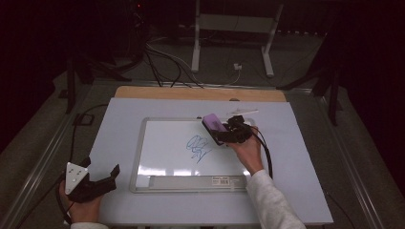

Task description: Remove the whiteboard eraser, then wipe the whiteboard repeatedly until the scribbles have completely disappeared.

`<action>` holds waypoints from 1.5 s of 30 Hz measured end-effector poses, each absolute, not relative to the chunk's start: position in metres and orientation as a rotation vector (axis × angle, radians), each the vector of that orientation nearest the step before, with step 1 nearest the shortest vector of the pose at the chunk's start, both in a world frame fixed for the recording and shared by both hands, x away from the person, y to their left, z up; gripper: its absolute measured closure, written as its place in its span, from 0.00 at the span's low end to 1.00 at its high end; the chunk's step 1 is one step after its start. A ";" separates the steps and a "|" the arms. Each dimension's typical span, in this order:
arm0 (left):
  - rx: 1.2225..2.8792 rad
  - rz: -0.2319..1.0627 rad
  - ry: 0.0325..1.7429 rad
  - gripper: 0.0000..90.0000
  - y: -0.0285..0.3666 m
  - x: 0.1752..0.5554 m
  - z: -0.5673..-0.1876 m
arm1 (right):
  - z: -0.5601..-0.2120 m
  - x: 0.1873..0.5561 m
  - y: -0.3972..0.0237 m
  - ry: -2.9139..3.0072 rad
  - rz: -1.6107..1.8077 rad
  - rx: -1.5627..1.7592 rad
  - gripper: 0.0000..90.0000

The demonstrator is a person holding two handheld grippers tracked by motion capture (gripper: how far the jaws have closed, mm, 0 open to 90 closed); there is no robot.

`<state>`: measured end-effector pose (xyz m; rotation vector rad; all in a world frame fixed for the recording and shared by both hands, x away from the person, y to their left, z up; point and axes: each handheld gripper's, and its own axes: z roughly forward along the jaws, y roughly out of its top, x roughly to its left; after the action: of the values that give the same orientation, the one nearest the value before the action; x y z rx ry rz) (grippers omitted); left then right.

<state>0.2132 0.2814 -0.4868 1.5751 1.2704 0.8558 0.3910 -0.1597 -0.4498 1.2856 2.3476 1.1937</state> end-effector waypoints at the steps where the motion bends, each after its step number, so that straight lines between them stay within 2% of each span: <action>1: 1.577 0.855 1.270 0.01 0.282 0.213 -0.487 | -0.451 0.390 -0.158 2.354 1.191 1.278 0.45; 39: 1.582 0.853 1.266 0.01 0.282 0.215 -0.488 | -0.496 0.349 -0.104 2.618 0.939 0.965 0.45; 41: 1.580 0.853 1.266 0.01 0.282 0.215 -0.488 | -0.497 0.349 -0.103 2.632 0.927 0.964 0.42; 45: 1.582 0.851 1.269 0.01 0.282 0.216 -0.488 | -0.496 0.348 -0.102 2.631 0.945 0.965 0.30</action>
<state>0.2157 0.2816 -0.4884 1.5816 1.2689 0.8511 0.3483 -0.1020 -0.4964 0.9655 2.6312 0.9451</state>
